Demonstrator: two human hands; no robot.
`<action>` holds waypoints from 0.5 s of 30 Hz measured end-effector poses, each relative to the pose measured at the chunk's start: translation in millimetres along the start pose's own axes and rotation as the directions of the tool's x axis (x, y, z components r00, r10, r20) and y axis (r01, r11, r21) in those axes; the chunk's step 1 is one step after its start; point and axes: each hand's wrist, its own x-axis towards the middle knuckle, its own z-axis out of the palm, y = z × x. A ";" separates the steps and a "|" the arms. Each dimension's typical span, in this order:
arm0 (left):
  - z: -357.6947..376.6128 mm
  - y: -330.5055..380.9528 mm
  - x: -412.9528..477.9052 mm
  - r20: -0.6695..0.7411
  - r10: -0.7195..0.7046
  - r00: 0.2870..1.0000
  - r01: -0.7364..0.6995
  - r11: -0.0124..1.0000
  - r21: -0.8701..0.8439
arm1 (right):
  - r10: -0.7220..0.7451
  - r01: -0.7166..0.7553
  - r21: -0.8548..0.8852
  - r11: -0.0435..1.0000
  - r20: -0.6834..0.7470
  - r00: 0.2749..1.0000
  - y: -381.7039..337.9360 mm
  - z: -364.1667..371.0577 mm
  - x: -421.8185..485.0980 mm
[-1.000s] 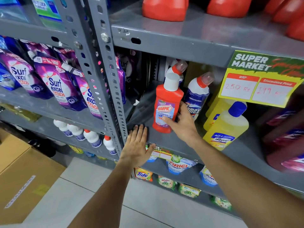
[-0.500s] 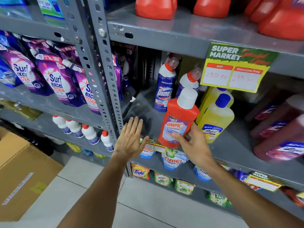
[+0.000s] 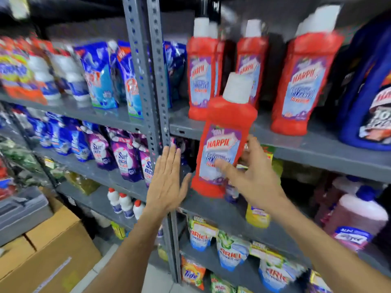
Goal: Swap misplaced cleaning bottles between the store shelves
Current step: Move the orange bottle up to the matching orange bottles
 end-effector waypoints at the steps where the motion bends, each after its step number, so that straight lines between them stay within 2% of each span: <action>1: -11.0 7.2 13.8 -0.014 0.012 1.000 -0.012 1.000 0.016 | -0.045 0.045 -0.014 0.999 -0.025 0.999 -15.4 -7.5 13.5; 4: -33.9 25.1 53.1 0.001 0.030 1.000 -0.030 0.999 0.041 | -0.145 0.141 -0.060 0.988 -0.083 0.986 -46.9 -31.9 53.5; 7: -38.7 36.2 85.3 0.067 0.041 0.997 -0.044 0.999 0.032 | -0.177 0.155 -0.165 0.974 -0.125 0.976 -53.9 -52.2 89.6; 11: -31.2 34.4 111.9 0.127 -0.002 0.992 -0.005 0.998 0.055 | -0.142 0.075 -0.311 0.947 -0.199 0.970 -37.2 -63.2 129.2; 15: -20.0 22.3 115.8 0.145 -0.020 0.989 0.014 0.999 0.044 | -0.032 -0.045 -0.330 0.943 -0.223 0.974 -14.9 -58.0 154.7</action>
